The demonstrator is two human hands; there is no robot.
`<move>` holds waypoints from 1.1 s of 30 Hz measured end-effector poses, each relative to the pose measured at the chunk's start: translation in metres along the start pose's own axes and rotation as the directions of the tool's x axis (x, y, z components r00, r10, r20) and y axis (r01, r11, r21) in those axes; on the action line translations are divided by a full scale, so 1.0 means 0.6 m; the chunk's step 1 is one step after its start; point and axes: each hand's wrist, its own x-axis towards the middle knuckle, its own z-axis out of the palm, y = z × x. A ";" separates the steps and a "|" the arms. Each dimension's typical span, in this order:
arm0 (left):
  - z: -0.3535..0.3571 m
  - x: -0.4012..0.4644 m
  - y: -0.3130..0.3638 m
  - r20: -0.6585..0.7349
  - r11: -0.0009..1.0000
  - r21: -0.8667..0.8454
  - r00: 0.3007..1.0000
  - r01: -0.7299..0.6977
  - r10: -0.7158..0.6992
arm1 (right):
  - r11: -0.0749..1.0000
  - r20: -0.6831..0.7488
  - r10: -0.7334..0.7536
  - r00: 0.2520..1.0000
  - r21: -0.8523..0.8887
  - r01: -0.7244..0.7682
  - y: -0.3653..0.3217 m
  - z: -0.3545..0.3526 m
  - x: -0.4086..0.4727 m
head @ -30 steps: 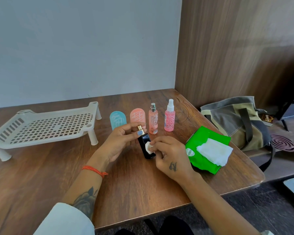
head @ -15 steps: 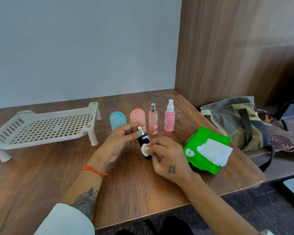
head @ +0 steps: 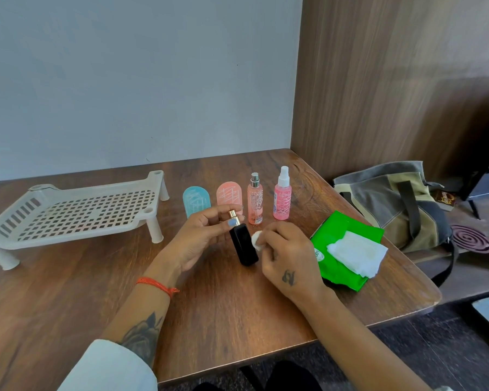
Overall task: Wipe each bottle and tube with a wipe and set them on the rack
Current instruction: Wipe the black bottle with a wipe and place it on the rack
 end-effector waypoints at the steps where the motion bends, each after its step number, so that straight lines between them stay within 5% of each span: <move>1: 0.000 0.000 0.000 0.003 1.000 0.000 1.000 -0.008 0.008 | 1.000 -0.020 0.001 1.000 0.030 0.000 -0.001 0.000 0.000; 6: 0.001 -0.001 -0.001 0.012 0.999 0.014 1.000 -0.029 0.029 | 0.988 0.096 -0.149 0.984 0.066 0.143 -0.008 -0.005 -0.004; 15: 0.006 -0.002 -0.003 -0.036 0.994 0.098 0.997 -0.057 0.061 | 0.981 0.219 -0.196 0.956 0.030 0.194 -0.011 -0.006 -0.003; 19: 0.002 -0.001 -0.004 -0.062 0.996 0.076 0.997 -0.050 0.055 | 0.997 0.105 -0.052 0.993 -0.055 0.058 -0.006 0.003 -0.004; 24: 0.003 -0.001 0.001 -0.029 0.999 0.004 0.999 -0.033 0.033 | 0.993 -0.102 0.113 0.988 0.035 -0.110 0.006 0.004 -0.001; 33: -0.001 -0.001 0.002 0.037 0.999 -0.016 0.998 -0.040 0.041 | 0.982 -0.084 0.108 0.991 0.162 -0.093 0.006 0.012 0.002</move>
